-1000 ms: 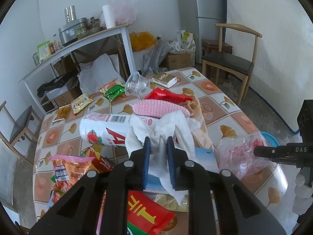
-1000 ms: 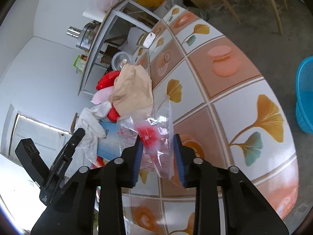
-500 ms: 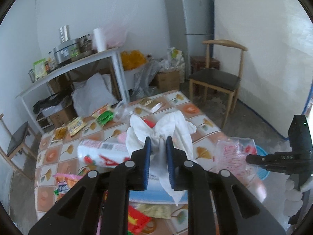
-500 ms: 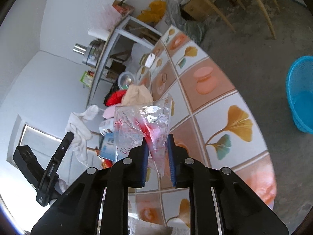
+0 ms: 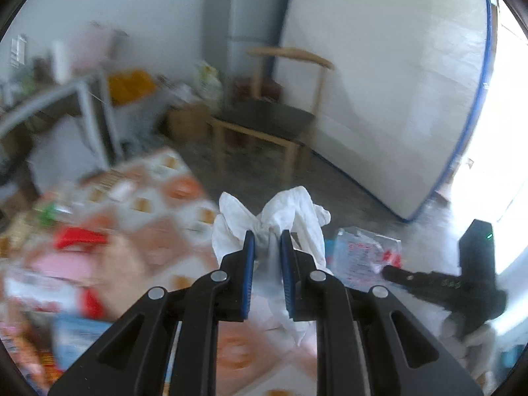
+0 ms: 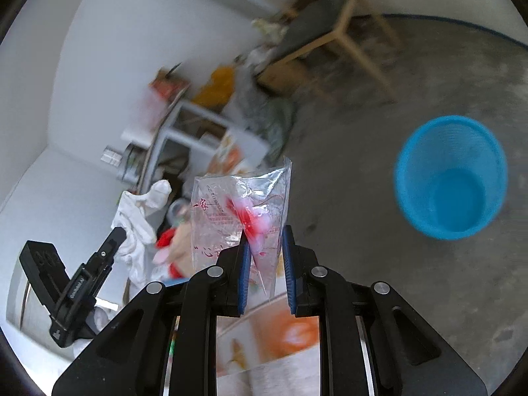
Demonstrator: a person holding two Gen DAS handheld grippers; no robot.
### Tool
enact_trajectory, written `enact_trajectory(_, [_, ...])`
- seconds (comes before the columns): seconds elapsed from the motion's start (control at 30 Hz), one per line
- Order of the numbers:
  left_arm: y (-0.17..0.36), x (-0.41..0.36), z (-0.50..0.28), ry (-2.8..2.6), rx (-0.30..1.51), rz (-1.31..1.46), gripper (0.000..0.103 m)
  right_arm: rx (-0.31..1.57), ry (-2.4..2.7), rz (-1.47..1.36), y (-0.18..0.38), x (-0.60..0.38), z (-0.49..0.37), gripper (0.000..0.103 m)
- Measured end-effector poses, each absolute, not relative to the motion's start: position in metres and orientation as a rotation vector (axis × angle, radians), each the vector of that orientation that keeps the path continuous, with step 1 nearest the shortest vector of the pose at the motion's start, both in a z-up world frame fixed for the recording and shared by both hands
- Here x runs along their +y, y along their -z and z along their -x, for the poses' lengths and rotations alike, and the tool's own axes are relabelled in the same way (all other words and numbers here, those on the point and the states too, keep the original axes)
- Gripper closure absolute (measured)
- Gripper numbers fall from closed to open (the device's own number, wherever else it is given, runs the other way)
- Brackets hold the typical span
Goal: Collect trash
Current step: 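Carry tissue and plastic bag to the blue basket and open both tools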
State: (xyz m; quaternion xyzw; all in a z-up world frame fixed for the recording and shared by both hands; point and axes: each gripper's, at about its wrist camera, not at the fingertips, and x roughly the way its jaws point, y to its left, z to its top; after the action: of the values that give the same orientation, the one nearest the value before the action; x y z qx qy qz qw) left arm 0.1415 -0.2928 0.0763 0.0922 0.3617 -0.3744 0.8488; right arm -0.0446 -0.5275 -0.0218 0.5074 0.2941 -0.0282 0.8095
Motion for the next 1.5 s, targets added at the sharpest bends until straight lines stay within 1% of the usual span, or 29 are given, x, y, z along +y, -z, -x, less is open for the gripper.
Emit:
enact_trajectory(0.13, [-0.040, -0.360, -0.153, 0.877, 0.926, -0.188, 0.088, 0.636, 0.189, -1.130, 0.050, -0.565, 0.064, 0.086])
enact_trajectory(0.27, [0.001, -0.420, -0.156, 0.918, 1.029, -0.248, 0.088, 0.654, 0.291, -1.190, 0.082, -0.594, 0.073, 0.085])
enact_trajectory(0.5, [0.083, -0.517, -0.158, 0.900, 1.190, -0.398, 0.086, 0.734, 0.444, -1.256, 0.154, -0.634, 0.065, 0.083])
enact_trajectory(0.57, [0.103, -0.537, -0.159, 0.888, 1.222, -0.426, 0.086, 0.767, 0.471, -1.256, 0.173, -0.640, 0.059, 0.083])
enact_trajectory(0.63, [0.120, -0.553, -0.161, 0.879, 1.243, -0.454, 0.086, 0.799, 0.497, -1.254, 0.193, -0.646, 0.050, 0.081])
enact_trajectory(0.67, [0.126, -0.558, -0.162, 0.870, 1.251, -0.467, 0.082, 0.810, 0.501, -1.252, 0.199, -0.647, 0.049, 0.081])
enact_trajectory(0.7, [0.134, -0.564, -0.164, 0.858, 1.259, -0.479, 0.075, 0.823, 0.510, -1.248, 0.207, -0.649, 0.049, 0.076])
enact_trajectory(0.73, [0.141, -0.569, -0.166, 0.853, 1.262, -0.486, 0.069, 0.835, 0.524, -1.239, 0.216, -0.651, 0.045, 0.067])
enact_trajectory(0.77, [0.146, -0.574, -0.167, 0.844, 1.257, -0.498, 0.058, 0.838, 0.529, -1.229, 0.222, -0.653, 0.044, 0.062])
enact_trajectory(0.8, [0.151, -0.576, -0.169, 0.830, 1.244, -0.509, 0.051, 0.844, 0.536, -1.221, 0.224, -0.653, 0.044, 0.053])
enact_trajectory(0.87, [0.154, -0.575, -0.169, 0.822, 1.231, -0.515, 0.045, 0.869, 0.555, -1.204, 0.231, -0.656, 0.040, 0.052])
enact_trajectory(0.9, [0.154, -0.573, -0.169, 0.818, 1.230, -0.511, 0.044, 0.876, 0.560, -1.201, 0.234, -0.656, 0.041, 0.052])
enact_trajectory(1.07, [0.146, -0.559, -0.164, 0.821, 1.207, -0.485, 0.043, 0.857, 0.567, -1.174, 0.223, -0.652, 0.054, 0.050])
enact_trajectory(1.2, [0.122, -0.549, -0.156, 0.835, 1.143, -0.480, 0.041, 0.837, 0.565, -1.138, 0.208, -0.649, 0.058, 0.050])
enact_trajectory(1.37, [0.087, -0.521, -0.143, 0.865, 1.080, -0.451, 0.038, 0.785, 0.546, -1.078, 0.173, -0.639, 0.073, 0.042])
enact_trajectory(1.5, [0.051, -0.479, -0.131, 0.883, 1.018, -0.418, 0.036, 0.760, 0.522, -1.018, 0.139, -0.623, 0.084, 0.035])
